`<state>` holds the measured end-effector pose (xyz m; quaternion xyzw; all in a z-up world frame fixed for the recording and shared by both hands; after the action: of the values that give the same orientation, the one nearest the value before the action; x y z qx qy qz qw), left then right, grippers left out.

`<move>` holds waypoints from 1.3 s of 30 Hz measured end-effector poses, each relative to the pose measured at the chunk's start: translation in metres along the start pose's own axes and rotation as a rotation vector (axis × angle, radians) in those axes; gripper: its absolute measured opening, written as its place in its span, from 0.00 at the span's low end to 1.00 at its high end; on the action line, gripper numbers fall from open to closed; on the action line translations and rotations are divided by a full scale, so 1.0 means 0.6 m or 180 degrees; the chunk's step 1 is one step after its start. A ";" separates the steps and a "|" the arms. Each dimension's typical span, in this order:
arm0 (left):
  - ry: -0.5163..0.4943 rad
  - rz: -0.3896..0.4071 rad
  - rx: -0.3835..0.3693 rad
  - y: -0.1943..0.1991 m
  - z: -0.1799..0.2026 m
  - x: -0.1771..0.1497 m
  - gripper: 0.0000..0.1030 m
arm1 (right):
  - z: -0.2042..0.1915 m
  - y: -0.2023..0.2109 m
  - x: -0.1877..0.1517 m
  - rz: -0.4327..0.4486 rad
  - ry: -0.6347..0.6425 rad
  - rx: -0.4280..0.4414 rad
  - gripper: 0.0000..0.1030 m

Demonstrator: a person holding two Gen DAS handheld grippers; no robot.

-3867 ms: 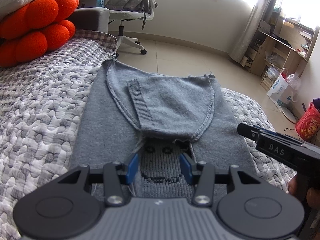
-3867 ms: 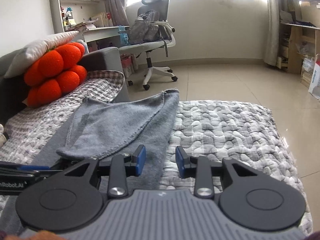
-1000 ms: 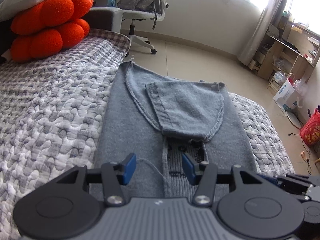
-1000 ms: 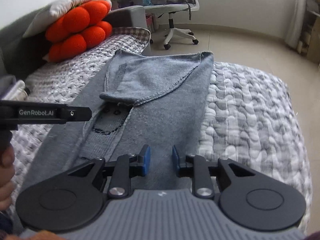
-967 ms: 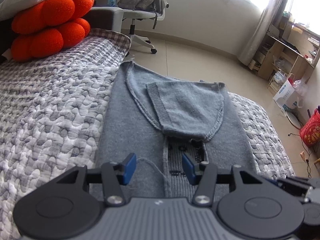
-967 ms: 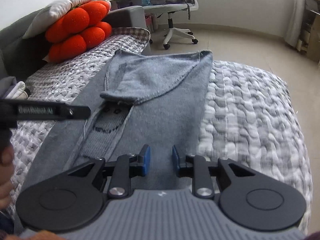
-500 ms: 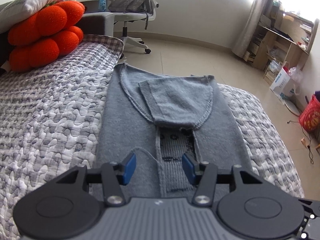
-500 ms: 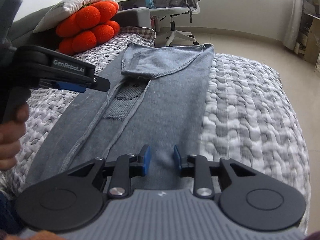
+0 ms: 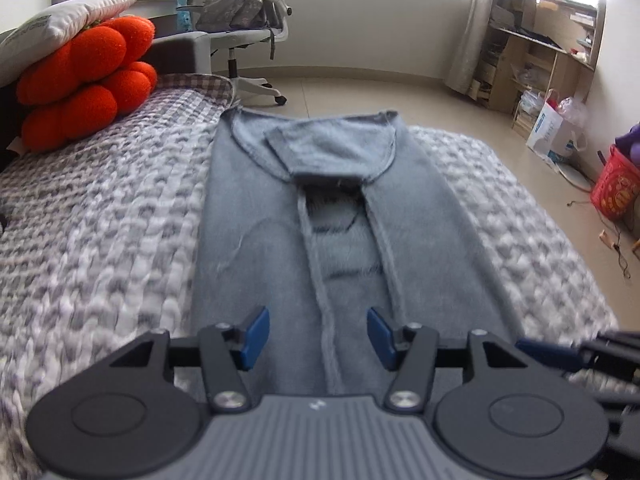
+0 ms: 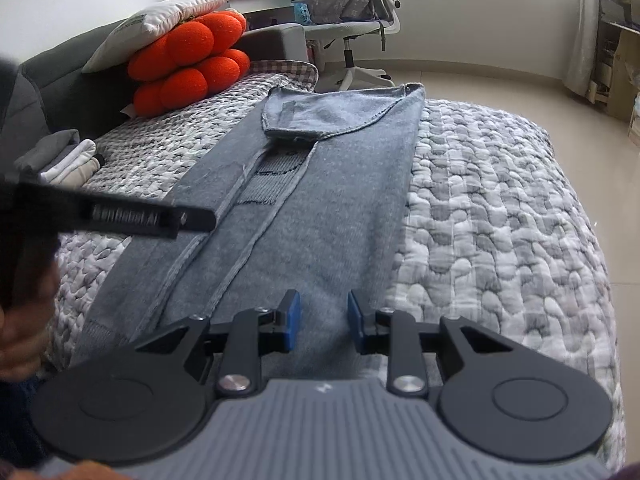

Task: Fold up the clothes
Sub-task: 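Move both open grippers back along the sweater to the ribbed hem end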

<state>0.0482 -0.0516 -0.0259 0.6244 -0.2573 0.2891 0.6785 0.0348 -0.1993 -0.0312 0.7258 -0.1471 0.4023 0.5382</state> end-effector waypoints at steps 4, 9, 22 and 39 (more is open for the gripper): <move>-0.0039 -0.0017 0.0083 0.003 -0.014 -0.028 0.54 | -0.006 0.010 -0.014 0.0025 0.0034 -0.0006 0.30; -0.0118 0.0001 0.0076 0.018 -0.020 -0.054 0.56 | -0.001 0.031 -0.034 0.0065 -0.0014 -0.0005 0.30; -0.0215 0.0108 0.0036 0.083 -0.027 -0.085 0.57 | 0.017 0.084 -0.063 0.0237 -0.0371 0.0189 0.31; -0.0364 -0.0033 -0.0079 0.104 -0.022 -0.134 0.57 | -0.049 0.080 -0.111 0.0008 0.0132 0.0164 0.28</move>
<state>-0.0528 -0.0410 -0.0403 0.6328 -0.2959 0.2462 0.6718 -0.0508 -0.2058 -0.0463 0.7307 -0.1265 0.4216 0.5218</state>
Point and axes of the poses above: each gripper's, at about its wrist camera, not at the fingertips, and y roughly against the way its jaws point, z to its right, x to its top, the point moved 9 cm from there along -y, roughly the way its jaws point, and after that the axes turned 6 degrees about -x, right-handed, at the moved point
